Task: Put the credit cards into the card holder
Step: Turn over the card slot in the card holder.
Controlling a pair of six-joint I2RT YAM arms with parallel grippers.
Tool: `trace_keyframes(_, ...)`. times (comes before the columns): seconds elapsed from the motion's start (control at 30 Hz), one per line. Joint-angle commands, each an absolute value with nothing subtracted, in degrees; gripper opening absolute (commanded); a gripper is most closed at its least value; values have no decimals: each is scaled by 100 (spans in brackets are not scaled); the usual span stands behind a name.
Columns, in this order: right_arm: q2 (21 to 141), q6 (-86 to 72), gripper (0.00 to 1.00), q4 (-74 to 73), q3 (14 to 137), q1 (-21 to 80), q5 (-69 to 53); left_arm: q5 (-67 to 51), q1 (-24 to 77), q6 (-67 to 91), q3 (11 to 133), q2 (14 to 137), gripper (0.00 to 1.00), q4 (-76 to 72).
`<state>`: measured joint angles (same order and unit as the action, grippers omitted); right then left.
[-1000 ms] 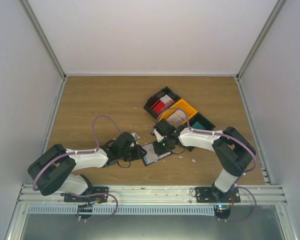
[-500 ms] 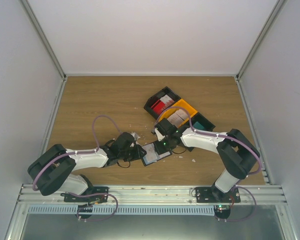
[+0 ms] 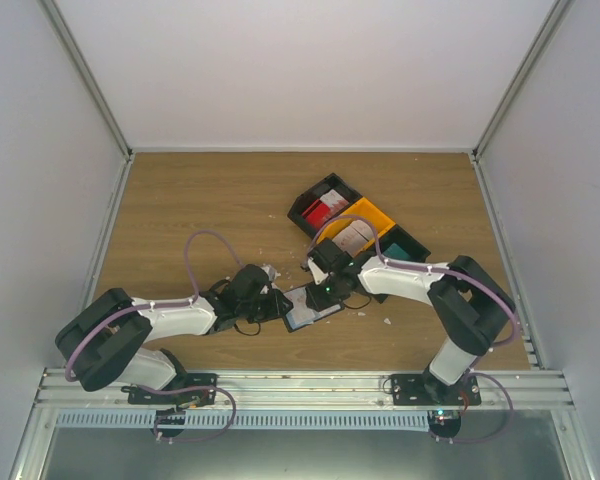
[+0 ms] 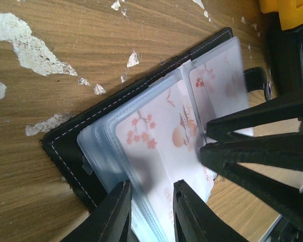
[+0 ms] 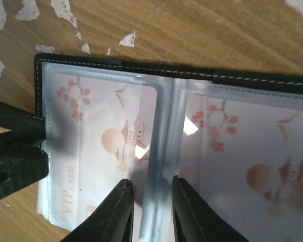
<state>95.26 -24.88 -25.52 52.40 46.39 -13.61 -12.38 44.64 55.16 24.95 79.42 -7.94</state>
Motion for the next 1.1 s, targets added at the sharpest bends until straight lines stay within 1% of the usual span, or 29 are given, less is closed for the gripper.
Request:
trace_keyframes(0.0, 9822, -2391, 21, -2518, 5275, 4701, -1463, -1156, 4500, 5555, 2509, 7901, 25, -957)
trace_keyframes(0.17, 10001, -2404, 10, -2602, 5275, 4705, -1324, -1168, 4500, 5563, 2505, 7854, 25, -945)
trace_keyframes(0.33, 10113, -2434, 4, -2685, 5260, 4700, -1127, -1152, 4500, 5554, 2505, 7814, 25, -932)
trace_keyframes(1.07, 10116, -2408, 4, -2618, 5247, 4711, -1214, -1020, 4500, 5662, 2479, 7677, 25, -797)
